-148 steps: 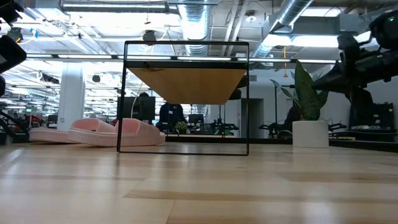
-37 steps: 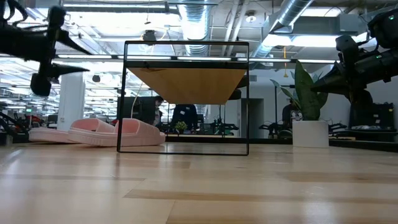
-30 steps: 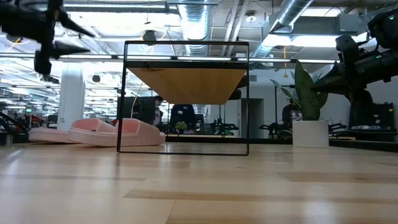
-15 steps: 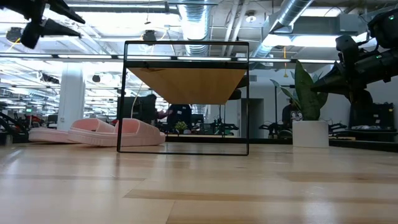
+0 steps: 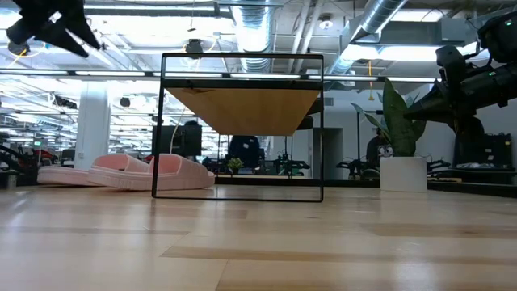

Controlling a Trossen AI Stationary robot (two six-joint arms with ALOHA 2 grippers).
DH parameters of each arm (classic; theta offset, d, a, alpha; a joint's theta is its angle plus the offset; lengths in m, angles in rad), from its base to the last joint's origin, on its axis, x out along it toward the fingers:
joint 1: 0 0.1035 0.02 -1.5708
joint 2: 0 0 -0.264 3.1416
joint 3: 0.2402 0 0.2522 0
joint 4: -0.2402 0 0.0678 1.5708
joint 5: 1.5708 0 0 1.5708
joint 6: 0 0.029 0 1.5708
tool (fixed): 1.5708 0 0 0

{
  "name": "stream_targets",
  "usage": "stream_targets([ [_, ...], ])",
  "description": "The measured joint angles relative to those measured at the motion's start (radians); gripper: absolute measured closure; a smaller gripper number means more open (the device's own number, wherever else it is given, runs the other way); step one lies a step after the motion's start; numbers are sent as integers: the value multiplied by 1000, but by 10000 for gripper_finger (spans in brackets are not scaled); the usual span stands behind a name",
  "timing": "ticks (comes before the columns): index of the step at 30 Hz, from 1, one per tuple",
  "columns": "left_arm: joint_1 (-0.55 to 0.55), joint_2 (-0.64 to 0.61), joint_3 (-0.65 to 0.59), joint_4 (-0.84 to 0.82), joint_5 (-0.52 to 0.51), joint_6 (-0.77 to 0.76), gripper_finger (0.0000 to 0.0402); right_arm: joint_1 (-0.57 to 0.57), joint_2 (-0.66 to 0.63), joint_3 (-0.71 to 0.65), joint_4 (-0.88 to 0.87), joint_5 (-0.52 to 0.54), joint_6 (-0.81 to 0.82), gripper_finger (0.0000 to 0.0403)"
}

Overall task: Pick and place slides into the shelf
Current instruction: Put the left pink slide on the shelf

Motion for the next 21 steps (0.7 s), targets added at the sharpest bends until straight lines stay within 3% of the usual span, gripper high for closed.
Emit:
stream_targets([
  [7,91,96,1,-21,92,46,240,0,0,0,0,0,0,390],
  [21,167,127,1,36,95,238,240,0,0,0,0,0,0,390],
])
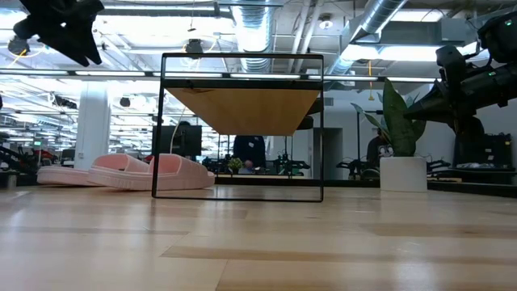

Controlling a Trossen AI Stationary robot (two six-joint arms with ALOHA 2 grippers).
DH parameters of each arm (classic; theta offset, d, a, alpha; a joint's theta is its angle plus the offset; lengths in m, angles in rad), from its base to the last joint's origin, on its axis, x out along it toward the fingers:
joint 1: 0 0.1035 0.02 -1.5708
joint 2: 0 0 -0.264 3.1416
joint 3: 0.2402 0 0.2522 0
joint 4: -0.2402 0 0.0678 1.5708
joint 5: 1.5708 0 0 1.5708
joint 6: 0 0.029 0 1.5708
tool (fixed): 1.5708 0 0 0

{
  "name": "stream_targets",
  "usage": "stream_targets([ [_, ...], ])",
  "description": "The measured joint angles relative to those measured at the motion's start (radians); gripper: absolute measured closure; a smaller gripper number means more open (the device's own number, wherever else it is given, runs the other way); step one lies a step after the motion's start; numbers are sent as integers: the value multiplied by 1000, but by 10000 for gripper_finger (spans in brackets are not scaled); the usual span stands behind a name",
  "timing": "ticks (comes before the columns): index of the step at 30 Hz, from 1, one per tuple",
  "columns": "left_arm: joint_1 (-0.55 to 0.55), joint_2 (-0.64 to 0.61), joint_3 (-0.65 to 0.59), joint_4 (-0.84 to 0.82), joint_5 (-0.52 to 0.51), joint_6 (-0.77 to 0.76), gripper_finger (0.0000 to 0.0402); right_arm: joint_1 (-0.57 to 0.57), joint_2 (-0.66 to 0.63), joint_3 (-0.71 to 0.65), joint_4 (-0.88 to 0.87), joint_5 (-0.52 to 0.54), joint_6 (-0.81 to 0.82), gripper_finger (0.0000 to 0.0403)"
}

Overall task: Pick and place slides into the shelf
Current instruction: Put the left pink slide on the shelf

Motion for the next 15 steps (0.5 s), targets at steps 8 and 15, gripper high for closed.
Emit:
stream_targets([
  [8,0,0,0,49,136,219,240,0,0,0,0,0,0,390],
  [15,0,0,0,47,166,239,239,0,0,0,0,0,0,390],
])
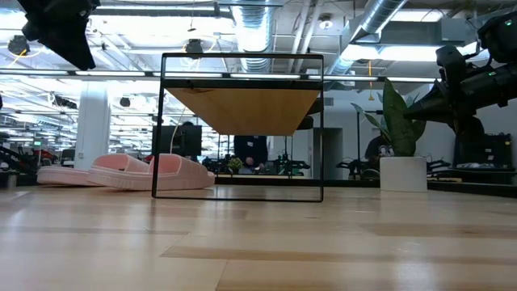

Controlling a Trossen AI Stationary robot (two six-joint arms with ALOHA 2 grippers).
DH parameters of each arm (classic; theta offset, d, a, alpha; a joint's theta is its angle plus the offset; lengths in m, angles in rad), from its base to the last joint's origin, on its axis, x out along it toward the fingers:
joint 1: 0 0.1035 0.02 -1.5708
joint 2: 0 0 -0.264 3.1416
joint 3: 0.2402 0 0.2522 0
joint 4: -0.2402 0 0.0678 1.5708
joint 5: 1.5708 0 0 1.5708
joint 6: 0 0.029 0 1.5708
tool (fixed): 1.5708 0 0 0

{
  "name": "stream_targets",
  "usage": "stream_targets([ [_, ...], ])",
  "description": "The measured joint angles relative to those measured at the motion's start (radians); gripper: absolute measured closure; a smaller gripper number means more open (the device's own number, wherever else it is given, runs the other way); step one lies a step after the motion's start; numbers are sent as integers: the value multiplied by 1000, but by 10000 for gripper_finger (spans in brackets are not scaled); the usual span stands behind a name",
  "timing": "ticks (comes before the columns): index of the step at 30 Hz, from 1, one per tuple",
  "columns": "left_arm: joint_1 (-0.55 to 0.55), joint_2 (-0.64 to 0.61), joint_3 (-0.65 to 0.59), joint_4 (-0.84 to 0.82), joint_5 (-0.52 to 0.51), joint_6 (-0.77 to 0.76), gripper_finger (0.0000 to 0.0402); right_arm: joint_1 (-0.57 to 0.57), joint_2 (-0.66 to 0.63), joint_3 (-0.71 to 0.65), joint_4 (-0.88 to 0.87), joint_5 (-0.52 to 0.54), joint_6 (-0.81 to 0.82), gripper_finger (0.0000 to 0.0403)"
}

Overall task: Pick and place slides into the shelf
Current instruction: Put the left pink slide on the shelf

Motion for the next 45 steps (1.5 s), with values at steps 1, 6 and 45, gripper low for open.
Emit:
stream_targets([
  [1,0,0,0,0,-3,0,240,0,0,0,0,0,0,390],
  [6,0,-1,-20,16,-13,-18,239,0,0,0,0,0,0,390],
  [45,3,-234,-426,394,-221,-216,239,0,0,0,0,0,0,390],
])
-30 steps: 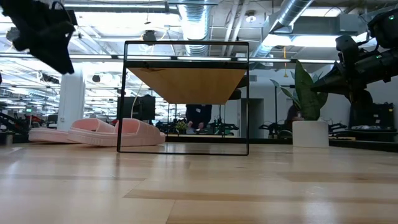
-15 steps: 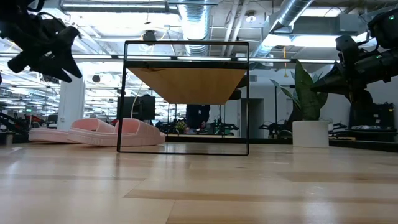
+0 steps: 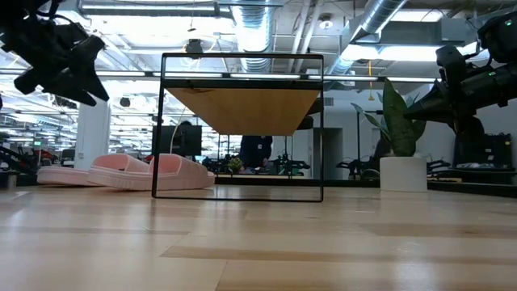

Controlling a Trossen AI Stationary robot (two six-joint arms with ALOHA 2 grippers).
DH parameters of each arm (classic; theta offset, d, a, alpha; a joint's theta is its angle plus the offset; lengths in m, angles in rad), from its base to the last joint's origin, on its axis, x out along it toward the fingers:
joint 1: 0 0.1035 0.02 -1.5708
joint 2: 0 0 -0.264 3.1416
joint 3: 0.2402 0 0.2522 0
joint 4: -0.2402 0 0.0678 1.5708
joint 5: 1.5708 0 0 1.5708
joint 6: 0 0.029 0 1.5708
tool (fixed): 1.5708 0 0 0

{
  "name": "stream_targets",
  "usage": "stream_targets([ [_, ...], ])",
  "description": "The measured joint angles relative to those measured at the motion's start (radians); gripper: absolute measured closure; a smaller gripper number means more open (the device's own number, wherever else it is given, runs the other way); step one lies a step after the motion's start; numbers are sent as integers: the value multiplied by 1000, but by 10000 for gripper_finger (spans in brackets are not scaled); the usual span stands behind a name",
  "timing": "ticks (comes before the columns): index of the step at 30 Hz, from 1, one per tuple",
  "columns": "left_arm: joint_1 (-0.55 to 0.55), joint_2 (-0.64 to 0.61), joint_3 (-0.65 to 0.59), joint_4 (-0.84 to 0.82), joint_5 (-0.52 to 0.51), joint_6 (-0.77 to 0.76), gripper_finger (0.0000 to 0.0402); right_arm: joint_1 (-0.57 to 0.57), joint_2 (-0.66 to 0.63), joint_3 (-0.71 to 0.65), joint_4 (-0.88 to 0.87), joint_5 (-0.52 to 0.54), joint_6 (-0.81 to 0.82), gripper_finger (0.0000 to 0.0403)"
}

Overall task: Pick and place slides into the shelf
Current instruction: Put the left pink slide on the shelf

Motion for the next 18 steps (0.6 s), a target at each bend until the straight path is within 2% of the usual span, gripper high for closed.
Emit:
stream_targets([
  [6,41,49,0,9,71,123,239,0,0,0,0,0,0,390],
  [13,101,223,0,117,104,267,239,0,0,0,0,0,0,390],
  [18,195,323,0,164,117,126,239,0,0,0,0,0,0,390],
])
